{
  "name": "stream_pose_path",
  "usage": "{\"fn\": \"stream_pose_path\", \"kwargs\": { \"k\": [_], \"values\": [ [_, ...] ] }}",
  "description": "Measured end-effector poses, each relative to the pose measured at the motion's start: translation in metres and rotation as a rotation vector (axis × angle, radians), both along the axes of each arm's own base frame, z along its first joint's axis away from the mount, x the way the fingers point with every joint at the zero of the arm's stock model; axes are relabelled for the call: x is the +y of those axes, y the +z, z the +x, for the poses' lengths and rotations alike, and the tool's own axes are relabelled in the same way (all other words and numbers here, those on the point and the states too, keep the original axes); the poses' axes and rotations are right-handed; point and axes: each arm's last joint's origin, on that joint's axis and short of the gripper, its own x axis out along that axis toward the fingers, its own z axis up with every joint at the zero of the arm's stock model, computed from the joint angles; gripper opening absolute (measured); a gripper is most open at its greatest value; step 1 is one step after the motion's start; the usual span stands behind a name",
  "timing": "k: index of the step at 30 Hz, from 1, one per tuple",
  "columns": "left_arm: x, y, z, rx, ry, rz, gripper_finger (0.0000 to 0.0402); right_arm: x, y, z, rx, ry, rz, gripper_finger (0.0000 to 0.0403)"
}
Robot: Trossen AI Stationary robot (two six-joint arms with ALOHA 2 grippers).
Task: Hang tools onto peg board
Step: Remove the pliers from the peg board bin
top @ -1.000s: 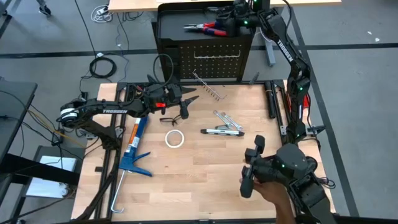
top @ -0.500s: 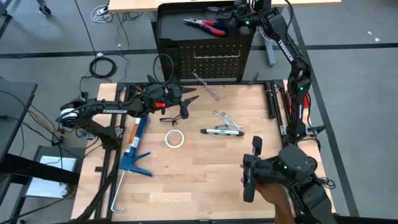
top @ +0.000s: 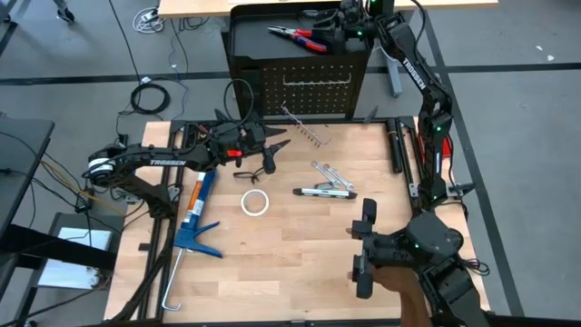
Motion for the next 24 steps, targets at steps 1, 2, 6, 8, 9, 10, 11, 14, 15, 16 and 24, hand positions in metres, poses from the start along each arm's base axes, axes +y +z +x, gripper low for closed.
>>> {"fn": "stream_pose_path", "kwargs": {
  "k": [1, 2, 6, 8, 9, 10, 11, 14, 15, 16, 24],
  "values": [
    [0.0000, 0.0000, 0.0000, 0.000, 0.000, 0.000, 0.0161, 0.0001, 0.0002, 0.0000, -0.001, 0.005, -0.003, 0.0140],
    [0.0000, 0.0000, 0.0000, 0.000, 0.000, 0.000, 0.0161, -0.0001, 0.0005, 0.0003, -0.007, 0.012, -0.011, 0.0152],
    [0.0000, 0.0001, 0.0000, -0.001, 0.000, 0.001, 0.0161, 0.0005, -0.0001, 0.0008, -0.012, 0.030, 0.016, 0.0186],
    [0.0000, 0.0002, 0.0000, -0.001, 0.000, 0.001, 0.0161, 0.0010, -0.0011, 0.0004, -0.004, 0.025, 0.033, 0.0193],
    [0.0000, 0.0003, 0.0000, -0.003, 0.000, 0.001, 0.0161, 0.0012, -0.0016, 0.0000, 0.004, 0.014, 0.040, 0.0194],
    [0.0000, 0.0004, 0.0000, -0.004, 0.000, 0.001, 0.0161, 0.0013, -0.0021, -0.0002, 0.011, -0.001, 0.046, 0.0194],
    [0.0000, 0.0004, 0.0000, -0.004, 0.000, 0.001, 0.0161, 0.0012, -0.0024, -0.0005, 0.017, -0.020, 0.052, 0.0193],
    [0.0000, 0.0006, 0.0000, -0.006, 0.000, 0.001, 0.0161, 0.0008, -0.0038, -0.0016, 0.039, -0.081, 0.076, 0.0185],
    [0.0000, 0.0005, 0.0000, -0.006, 0.000, 0.001, 0.0161, 0.0008, -0.0043, -0.0024, 0.046, -0.093, 0.082, 0.0181],
    [0.0000, 0.0004, 0.0000, -0.004, 0.000, 0.000, 0.0161, 0.0008, -0.0048, -0.0031, 0.053, -0.100, 0.089, 0.0177],
    [0.0000, 0.0009, 0.0000, -0.009, 0.000, 0.001, 0.0161, 0.0022, -0.0087, -0.0079, 0.100, -0.109, 0.128, 0.0158]
  ]
}}
